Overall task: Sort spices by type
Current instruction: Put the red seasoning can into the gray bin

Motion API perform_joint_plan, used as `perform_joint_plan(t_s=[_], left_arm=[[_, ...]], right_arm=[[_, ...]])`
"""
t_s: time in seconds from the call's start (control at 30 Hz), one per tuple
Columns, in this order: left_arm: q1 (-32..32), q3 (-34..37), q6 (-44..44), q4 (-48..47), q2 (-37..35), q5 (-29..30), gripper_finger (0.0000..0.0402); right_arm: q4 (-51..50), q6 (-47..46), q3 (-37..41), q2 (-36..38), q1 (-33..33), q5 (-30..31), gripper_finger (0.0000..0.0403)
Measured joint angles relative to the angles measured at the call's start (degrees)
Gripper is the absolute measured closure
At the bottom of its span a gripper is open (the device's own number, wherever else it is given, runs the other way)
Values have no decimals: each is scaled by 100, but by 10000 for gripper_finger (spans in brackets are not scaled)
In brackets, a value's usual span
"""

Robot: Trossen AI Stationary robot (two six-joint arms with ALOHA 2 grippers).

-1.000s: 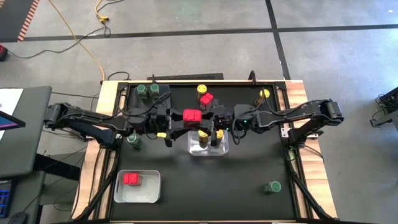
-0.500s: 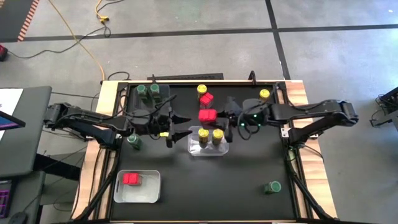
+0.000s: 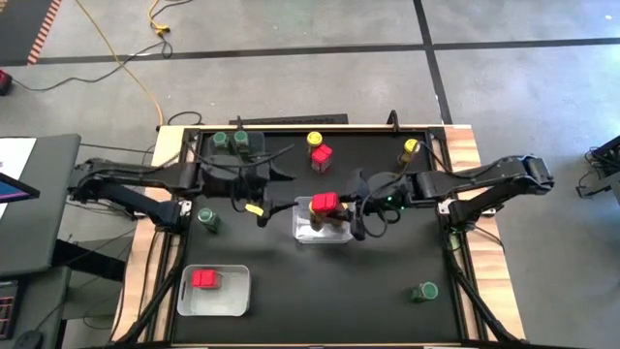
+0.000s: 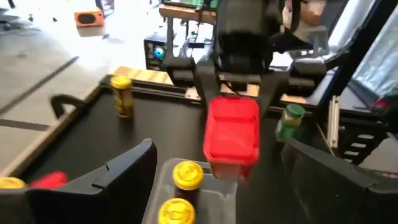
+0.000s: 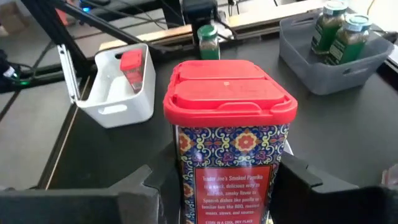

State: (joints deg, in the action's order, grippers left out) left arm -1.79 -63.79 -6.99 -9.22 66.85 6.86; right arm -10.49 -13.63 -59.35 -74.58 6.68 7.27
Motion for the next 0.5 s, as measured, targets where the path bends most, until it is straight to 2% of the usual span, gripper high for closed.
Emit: perform_joint_plan(t_s=[0.2, 0.5], left_arm=[[152, -1030, -120, -1226, 360, -257, 70], [154, -2845, 479, -2848, 1760, -778, 70]], right_arm=[[378, 88, 0, -79, -11, 2, 202], [527, 158, 0, -85, -2, 7, 202]])
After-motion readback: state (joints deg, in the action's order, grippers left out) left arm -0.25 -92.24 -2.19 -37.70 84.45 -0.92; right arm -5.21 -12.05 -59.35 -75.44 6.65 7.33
